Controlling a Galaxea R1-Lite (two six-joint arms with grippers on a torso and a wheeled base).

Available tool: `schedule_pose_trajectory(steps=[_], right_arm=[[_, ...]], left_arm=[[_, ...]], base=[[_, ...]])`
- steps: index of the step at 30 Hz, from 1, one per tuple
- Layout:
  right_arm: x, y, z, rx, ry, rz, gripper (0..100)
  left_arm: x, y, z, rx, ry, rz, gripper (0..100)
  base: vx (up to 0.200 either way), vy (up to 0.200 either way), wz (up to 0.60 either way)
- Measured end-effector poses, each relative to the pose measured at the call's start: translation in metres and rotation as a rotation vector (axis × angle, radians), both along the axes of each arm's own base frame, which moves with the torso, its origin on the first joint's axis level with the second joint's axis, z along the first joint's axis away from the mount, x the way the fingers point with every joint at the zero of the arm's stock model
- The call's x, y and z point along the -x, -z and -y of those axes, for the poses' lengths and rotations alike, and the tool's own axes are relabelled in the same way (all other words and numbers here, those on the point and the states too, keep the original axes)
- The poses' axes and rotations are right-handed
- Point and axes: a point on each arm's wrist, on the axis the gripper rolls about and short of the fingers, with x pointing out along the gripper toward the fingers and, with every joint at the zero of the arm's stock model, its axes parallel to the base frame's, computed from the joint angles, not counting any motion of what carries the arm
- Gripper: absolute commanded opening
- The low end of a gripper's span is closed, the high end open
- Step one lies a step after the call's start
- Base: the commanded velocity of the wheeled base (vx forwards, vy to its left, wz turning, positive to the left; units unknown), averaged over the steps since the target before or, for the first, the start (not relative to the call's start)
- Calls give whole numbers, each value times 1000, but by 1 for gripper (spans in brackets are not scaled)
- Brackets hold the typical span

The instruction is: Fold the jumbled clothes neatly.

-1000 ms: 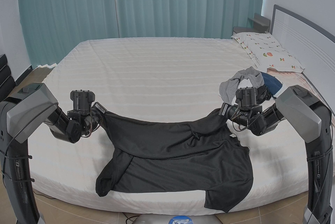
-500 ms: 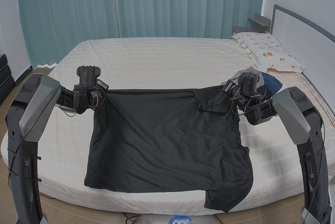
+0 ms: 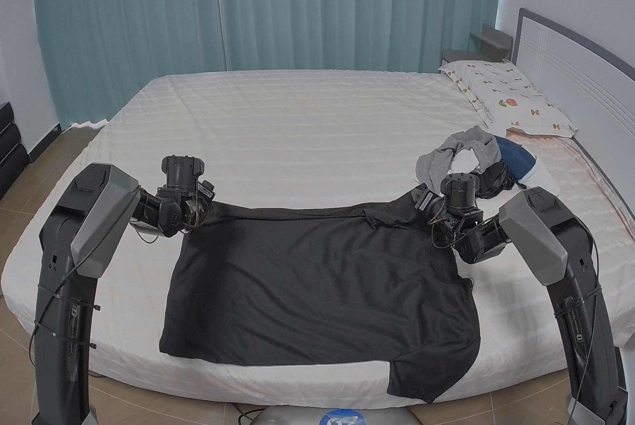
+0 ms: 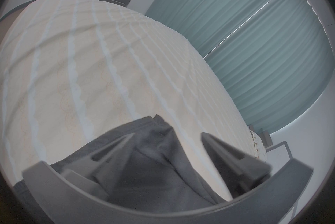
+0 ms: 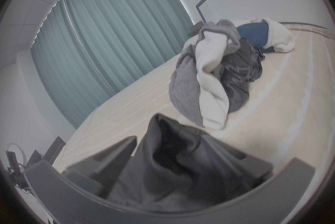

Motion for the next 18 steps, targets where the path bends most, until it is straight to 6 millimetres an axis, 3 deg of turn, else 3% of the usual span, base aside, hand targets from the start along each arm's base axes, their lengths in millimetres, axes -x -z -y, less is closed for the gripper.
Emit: schedule_pose_trajectory(steps=[9,18], right_arm=[[47,-5,15,-23,-93,-117,100],[119,-9,34,-113,-115,-207,100]], left_arm=[[17,2,-9,27,30,-73,100],[74,-3,-14,102,126,-159,100]], base=[[0,0,0],[0,0,0]])
